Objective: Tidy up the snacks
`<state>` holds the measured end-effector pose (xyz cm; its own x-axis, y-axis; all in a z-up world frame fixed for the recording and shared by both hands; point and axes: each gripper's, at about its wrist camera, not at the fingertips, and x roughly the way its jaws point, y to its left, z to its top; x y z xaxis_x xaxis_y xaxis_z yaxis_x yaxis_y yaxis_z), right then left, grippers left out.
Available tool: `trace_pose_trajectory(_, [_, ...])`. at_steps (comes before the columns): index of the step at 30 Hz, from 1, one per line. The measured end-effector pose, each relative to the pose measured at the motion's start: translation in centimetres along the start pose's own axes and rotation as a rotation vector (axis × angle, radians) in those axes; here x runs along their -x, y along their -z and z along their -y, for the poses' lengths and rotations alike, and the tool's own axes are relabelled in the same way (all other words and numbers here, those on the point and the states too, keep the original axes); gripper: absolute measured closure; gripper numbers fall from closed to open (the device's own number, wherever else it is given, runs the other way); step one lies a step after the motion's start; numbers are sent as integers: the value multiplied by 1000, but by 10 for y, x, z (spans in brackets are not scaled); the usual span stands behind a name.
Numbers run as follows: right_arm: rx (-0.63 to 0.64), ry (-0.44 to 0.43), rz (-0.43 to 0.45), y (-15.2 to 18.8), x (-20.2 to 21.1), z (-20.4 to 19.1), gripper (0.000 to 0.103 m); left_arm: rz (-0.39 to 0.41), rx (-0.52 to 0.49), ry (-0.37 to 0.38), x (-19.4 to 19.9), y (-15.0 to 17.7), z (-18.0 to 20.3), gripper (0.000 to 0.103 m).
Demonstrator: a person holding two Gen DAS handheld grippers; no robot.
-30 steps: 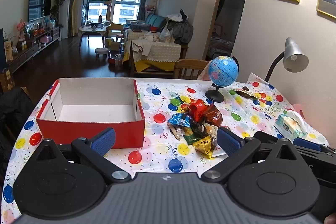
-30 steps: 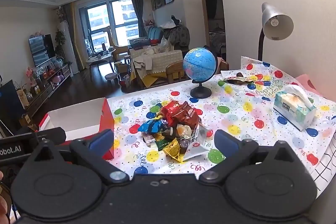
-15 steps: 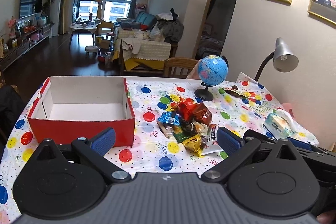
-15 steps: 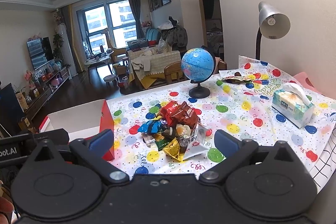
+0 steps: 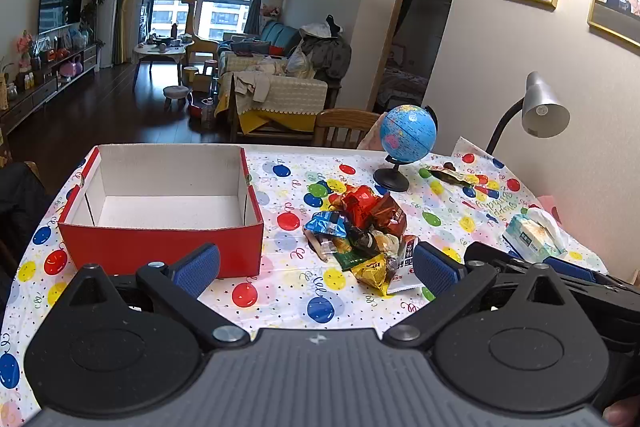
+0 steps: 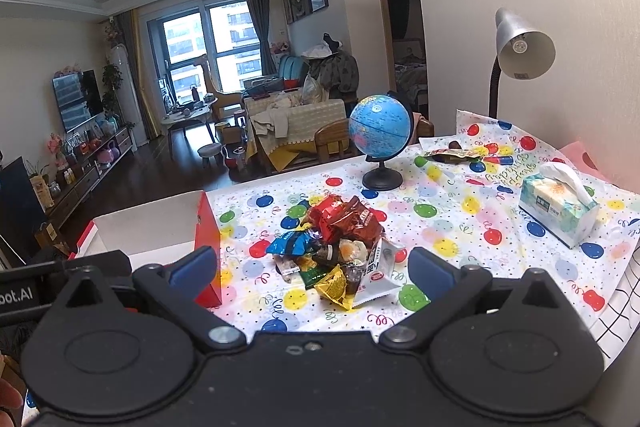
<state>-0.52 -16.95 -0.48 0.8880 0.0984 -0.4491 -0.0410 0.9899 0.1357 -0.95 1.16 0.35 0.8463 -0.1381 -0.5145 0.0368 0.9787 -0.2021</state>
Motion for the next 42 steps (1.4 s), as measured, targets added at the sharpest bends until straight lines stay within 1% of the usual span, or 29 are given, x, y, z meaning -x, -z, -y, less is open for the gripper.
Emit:
trace_pose_trajectory(5, [1, 0, 0, -1, -1, -2, 1, -19, 24, 19, 0, -1, -8, 0])
trace_pose_trajectory(9, [6, -3, 3, -4, 1, -5, 1, -8, 24, 23, 2, -2, -8, 0])
trace_pose_trajectory(10, [10, -4, 4, -8, 3, -11, 1, -5, 23, 23, 2, -3, -8, 0])
trace_pose_trajectory(15, [14, -6, 6, -11, 4, -14, 1, -9, 35, 40, 2, -5, -10, 0])
trace_pose_trajectory(19, [23, -16, 13, -13, 3, -15, 1, 15, 52, 74, 5, -7, -13, 0])
trace_pose_trajectory(22, [24, -18, 17, -15, 3, -14, 1, 29, 60, 82, 7, -9, -15, 0])
trace_pose_trajectory(25, [25, -19, 19, -14, 3, -14, 1, 37, 76, 116, 9, -11, -16, 0])
trace_pose_trajectory(39, [25, -19, 21, -14, 2, -15, 1, 37, 88, 108, 6, -14, -17, 0])
trace_pose_trajectory(42, [20, -21, 15, -12, 1, -13, 1, 29, 99, 142, 2, -13, -17, 0])
